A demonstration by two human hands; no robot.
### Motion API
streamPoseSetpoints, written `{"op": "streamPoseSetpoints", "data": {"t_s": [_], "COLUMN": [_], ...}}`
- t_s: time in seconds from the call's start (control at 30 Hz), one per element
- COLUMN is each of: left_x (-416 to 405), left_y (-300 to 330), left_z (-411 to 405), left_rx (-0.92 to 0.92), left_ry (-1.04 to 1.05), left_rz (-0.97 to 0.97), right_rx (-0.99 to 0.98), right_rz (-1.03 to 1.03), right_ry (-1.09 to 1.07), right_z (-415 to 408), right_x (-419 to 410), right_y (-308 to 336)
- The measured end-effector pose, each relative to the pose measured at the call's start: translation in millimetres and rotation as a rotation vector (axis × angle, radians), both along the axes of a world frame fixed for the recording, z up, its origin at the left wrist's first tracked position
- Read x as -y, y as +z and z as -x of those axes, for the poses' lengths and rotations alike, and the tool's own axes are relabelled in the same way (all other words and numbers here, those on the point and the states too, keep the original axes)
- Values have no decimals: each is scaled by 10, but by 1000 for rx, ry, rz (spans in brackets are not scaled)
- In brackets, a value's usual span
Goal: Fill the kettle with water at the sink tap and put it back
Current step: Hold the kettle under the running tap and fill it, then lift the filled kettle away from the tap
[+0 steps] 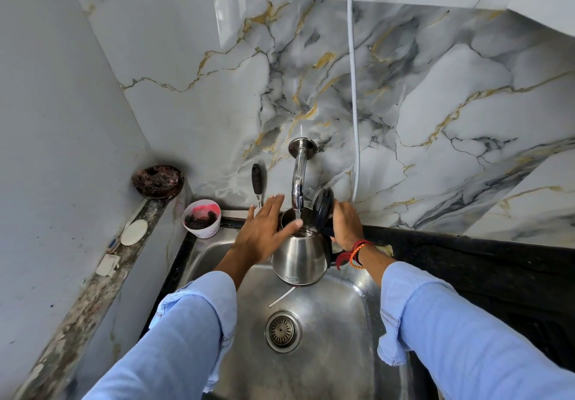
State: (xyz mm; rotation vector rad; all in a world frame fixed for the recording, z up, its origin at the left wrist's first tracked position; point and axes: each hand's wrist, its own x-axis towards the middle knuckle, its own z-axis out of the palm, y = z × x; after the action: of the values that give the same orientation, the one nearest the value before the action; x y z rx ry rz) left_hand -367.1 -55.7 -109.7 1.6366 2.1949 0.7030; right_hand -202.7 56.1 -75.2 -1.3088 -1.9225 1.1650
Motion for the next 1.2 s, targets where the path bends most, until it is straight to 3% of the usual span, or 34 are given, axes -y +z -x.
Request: {"op": "streamPoseSetpoints", "data": {"t_s": [0.13, 0.47, 0.73, 0.87, 0.97, 1.13, 1.2], "left_x": [-232, -450, -115, -7, 19, 41, 34], "left_y": [224, 265, 155, 147, 185, 254, 274], "left_z": [-99, -279, -349, -502, -652, -928, -1043], "left_rx": [383, 213, 483, 676, 570, -93, -236], "left_ry": [12, 323, 209, 275, 168, -145, -180], "left_rz": [-151, -172, -68, -101, -140, -25, 30], "right_rx": [5, 32, 57, 105, 142, 189, 161], "right_rz": [2, -1, 12, 17, 3, -74, -102], "right_ry": [-22, -55, -39, -83, -102, -144, -148], "right_z": [5, 1, -246, -504, -658, -858, -946], "right_x": [-4, -49, 38, 65, 18, -35, -70], "right_y": [-22, -84, -201, -266, -305, -226, -150]}}
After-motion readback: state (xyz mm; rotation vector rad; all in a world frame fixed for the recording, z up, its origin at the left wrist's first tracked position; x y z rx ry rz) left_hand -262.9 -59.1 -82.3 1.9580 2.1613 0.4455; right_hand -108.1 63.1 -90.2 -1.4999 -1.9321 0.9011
